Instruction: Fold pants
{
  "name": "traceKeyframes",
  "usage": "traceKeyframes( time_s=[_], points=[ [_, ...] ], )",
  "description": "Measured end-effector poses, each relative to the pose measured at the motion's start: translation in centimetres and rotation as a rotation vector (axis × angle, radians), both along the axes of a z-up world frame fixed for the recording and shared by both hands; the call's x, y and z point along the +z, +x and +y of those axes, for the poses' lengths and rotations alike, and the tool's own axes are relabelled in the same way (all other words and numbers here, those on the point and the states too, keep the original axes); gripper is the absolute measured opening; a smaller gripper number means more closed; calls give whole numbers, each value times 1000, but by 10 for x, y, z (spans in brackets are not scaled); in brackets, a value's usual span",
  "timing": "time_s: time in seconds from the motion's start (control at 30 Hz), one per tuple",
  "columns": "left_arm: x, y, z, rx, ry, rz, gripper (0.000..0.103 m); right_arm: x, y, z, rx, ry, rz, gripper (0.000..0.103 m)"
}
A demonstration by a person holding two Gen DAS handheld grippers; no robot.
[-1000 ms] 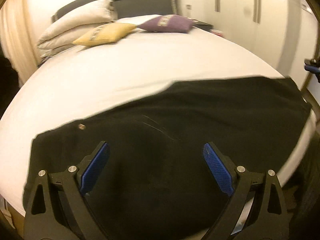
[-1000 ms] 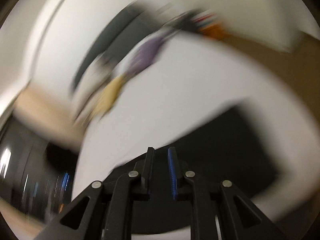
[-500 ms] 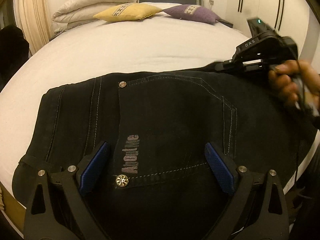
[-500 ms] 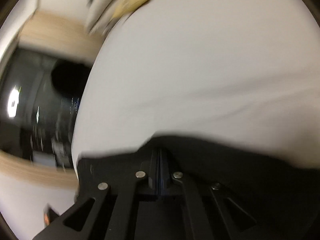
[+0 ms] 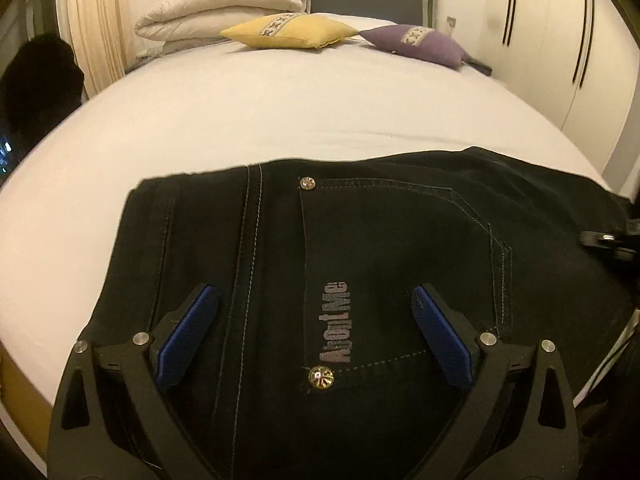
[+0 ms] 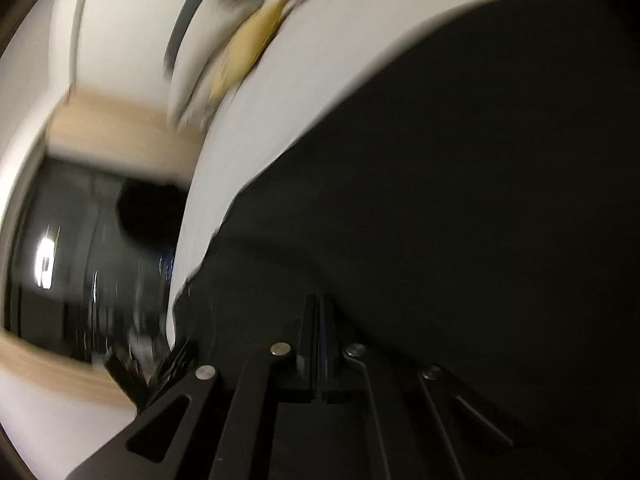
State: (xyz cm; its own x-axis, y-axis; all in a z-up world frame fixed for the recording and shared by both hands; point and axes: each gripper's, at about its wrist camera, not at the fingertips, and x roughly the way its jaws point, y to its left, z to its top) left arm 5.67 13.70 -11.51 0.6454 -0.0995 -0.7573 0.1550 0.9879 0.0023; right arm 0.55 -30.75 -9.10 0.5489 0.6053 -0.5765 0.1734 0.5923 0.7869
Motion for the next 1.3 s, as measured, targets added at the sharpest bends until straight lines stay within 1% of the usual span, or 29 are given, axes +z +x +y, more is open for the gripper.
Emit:
traceKeyframes(
  time_s=[0.03, 0.1, 0.13, 0.2, 0.23, 0.27, 0.3, 0.33, 0.37, 0.4, 0.43, 0.47, 0.53, 0.6, 0.63, 0.67, 0.7, 0.73, 0.77, 0.8, 0.83, 0.87, 0.9, 0.97, 1.03, 1.1, 1.17, 1.23, 1.3],
  points=[
    [6, -2, -2, 5, -3, -7, 99, 3, -23, -31, -78, -35, 8, 0],
    [19, -10, -11, -10, -30, -50, 99, 11, -59, -77, -192, -49, 28, 1],
    [25, -16, -20, -27, -41, -71, 99, 20, -79, -100, -257, -36, 20, 7],
    [32, -27, -50, -89, -60, -77, 99, 40, -100, -117, -290, -20, -59, 28],
    [30, -29, -65, -120, -48, -66, 99, 47, -106, -123, -290, -23, -90, 48],
    [24, -31, -81, -151, -23, -48, 99, 51, -108, -132, -293, -45, -93, 58],
    [17, -31, -95, -178, -4, -29, 99, 47, -113, -141, -304, -66, -69, 58],
    [10, -31, -107, -197, 6, -6, 99, 33, -119, -154, -339, -51, -17, 48],
    [3, -32, -119, -203, 23, 12, 99, 20, -123, -171, -370, 2, 8, 14],
    [-2, -35, -130, -203, 57, 14, 99, 7, -133, -186, -407, 64, 39, 0],
    [-5, -39, -135, -207, 84, 12, 99, -1, -141, -197, -438, 78, 67, 0],
    [-7, -41, -136, -210, 87, 18, 99, -4, -149, -206, -461, 96, 44, 0],
    [-9, -43, -133, -211, 64, 39, 99, -4, -165, -224, -486, 94, 34, 0],
    [-12, -44, -133, -210, 59, 48, 99, 0, -181, -242, -563, 65, 45, 0],
    [-7, -43, -134, -205, 59, 49, 99, 5, -187, -243, -605, 31, 47, 0],
    [-5, -46, -132, -197, 58, 50, 99, 10, -196, -252, -638, 20, 34, 0],
    [0, -50, -129, -183, 48, 40, 99, 14, -205, -262, -672, 12, 45, 7],
    [9, -49, -124, -178, 32, 24, 99, 19, -210, -259, -702, -8, 59, 20],
    [16, -54, -123, -179, 11, -6, 99, 27, -213, -260, -714, -17, 40, 31],
    [21, -57, -122, -182, 6, -24, 99, 34, -213, -258, -704, -8, 14, 36],
    [22, -58, -124, -186, 7, -33, 99, 35, -207, -250, -689, -5, 4, 43],
    [21, -56, -125, -187, 19, -28, 99, 39, -197, -241, -665, -11, 7, 51],
    [14, -52, -127, -182, 46, 2, 99, 37, -193, -241, -656, -9, 26, 53],
    [-2, -39, -135, -174, 79, 77, 101, 22, -192, -220, -662, 32, 115, 54],
    [-5, -38, -133, -177, 70, 60, 101, 15, -184, -214, -665, 68, 157, 54],
    [-1, -45, -134, -175, 82, 69, 101, 13, -186, -213, -662, 97, 144, 54],
    [0, -45, -134, -167, 76, 81, 101, 5, -193, -204, -663, 137, 121, 55],
    [3, -46, -134, -161, 56, 87, 101, 1, -193, -205, -674, 148, 116, 55],
    [6, -47, -137, -165, 34, 90, 101, -4, -198, -208, -697, 197, 91, 56]
  ],
)
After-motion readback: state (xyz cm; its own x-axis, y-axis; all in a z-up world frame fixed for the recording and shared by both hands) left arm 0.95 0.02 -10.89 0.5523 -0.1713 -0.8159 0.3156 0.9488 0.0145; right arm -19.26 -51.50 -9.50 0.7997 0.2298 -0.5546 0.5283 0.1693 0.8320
